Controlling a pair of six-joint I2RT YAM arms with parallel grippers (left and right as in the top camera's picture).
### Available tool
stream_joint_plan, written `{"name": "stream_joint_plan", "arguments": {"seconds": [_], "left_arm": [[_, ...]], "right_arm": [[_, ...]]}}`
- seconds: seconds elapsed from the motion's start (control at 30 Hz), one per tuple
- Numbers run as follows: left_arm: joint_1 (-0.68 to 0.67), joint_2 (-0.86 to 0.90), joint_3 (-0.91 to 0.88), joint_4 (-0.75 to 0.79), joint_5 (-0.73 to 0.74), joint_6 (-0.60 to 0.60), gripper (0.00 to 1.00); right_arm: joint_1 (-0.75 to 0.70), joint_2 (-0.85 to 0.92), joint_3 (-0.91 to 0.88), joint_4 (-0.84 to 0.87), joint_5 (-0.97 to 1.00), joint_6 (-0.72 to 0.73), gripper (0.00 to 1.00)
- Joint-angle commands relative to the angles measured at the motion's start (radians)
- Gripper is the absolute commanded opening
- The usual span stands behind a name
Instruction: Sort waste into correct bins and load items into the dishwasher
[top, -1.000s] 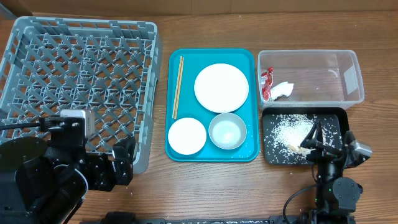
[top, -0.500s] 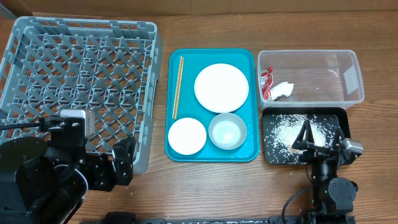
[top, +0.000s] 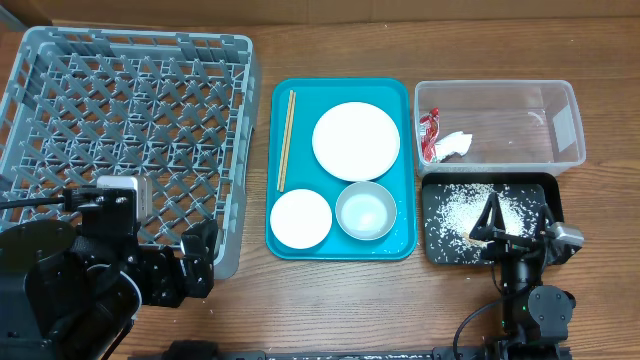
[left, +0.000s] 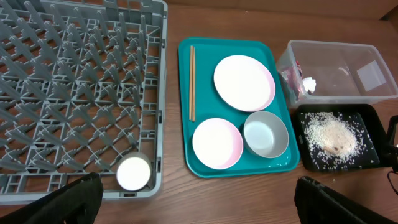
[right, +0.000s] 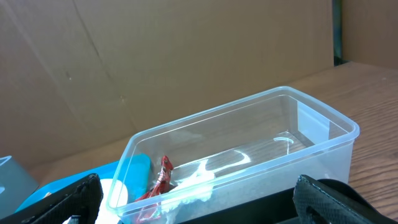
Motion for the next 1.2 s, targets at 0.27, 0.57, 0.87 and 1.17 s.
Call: {"name": "stream_joint_plan", "arguments": {"seconds": [0.27, 0.57, 0.87, 1.17], "left_arm": [[-0.005, 0.002, 0.002, 0.007, 0.081, -0.078, 1.0], [-0.009, 0.034, -0.063, 0.057, 0.203, -0.166, 1.0], [-0.09, 0.159, -0.321, 0.121, 0.158, -0.173, 0.79], [-0.485, 0.447, -0.37, 0.281, -0.163, -0.402, 0.77]], "right_arm": [[0.005, -0.011, -0.011, 0.006, 0.007, -0.007, 1.0], [0.005, -0.011, -0.011, 0.005, 0.007, -0.007, 1.0], [0.005, -0.011, -0.011, 0.005, 0.007, -0.007, 1.0], [0.005, -0.011, -0.011, 0.005, 0.007, -0.007, 1.0]]}}
